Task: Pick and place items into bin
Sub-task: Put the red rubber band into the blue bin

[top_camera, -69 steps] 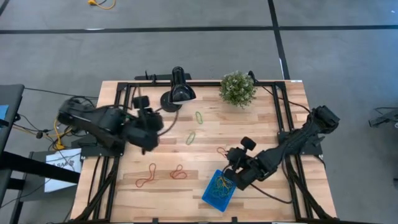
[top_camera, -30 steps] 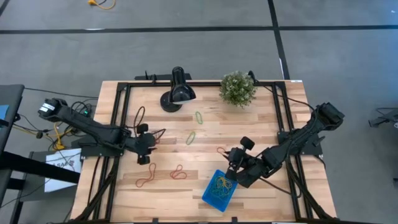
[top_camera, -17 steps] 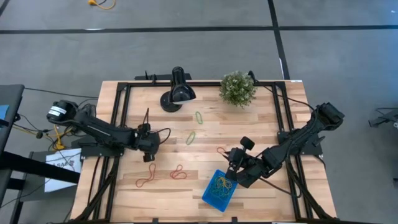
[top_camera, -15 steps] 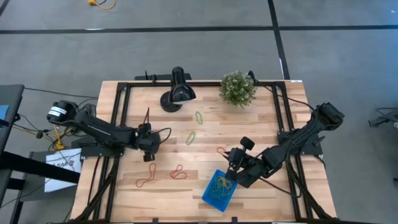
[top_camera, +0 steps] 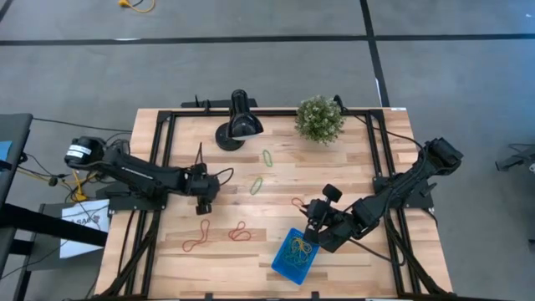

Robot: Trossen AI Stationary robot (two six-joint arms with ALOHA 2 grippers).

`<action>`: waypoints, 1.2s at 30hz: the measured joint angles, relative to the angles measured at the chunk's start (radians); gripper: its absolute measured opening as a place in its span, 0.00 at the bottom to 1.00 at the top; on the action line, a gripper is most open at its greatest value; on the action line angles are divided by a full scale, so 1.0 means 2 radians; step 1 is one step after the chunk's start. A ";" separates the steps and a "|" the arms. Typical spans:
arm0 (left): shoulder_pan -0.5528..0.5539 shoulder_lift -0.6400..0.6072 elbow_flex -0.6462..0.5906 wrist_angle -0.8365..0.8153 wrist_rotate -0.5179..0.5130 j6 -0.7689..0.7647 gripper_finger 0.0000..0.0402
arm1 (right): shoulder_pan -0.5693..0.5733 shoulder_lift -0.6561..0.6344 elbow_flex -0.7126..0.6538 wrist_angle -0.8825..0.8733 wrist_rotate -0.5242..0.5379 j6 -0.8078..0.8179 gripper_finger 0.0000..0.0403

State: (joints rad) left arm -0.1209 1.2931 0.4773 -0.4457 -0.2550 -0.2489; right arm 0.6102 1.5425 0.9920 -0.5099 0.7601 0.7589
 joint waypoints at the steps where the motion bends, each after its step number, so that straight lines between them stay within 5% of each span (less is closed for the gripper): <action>1: 0.006 0.000 -0.004 0.003 0.013 -0.002 0.47 | 0.000 0.000 0.000 0.000 0.000 0.000 0.13; 11: 0.067 0.003 -0.011 0.013 0.088 0.018 0.44 | 0.000 0.000 0.000 0.001 -0.001 0.000 0.13; 21: 0.077 0.004 -0.010 0.033 0.087 0.077 0.03 | 0.000 0.000 0.000 0.001 -0.001 0.000 0.13; 36: -0.041 -0.027 0.136 0.065 0.084 0.076 0.00 | 0.000 0.000 0.000 -0.002 -0.001 0.000 0.13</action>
State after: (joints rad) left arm -0.2021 1.2395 0.7497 -0.3149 -0.0867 -0.0978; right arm 0.6102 1.5425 0.9924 -0.5147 0.7582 0.7589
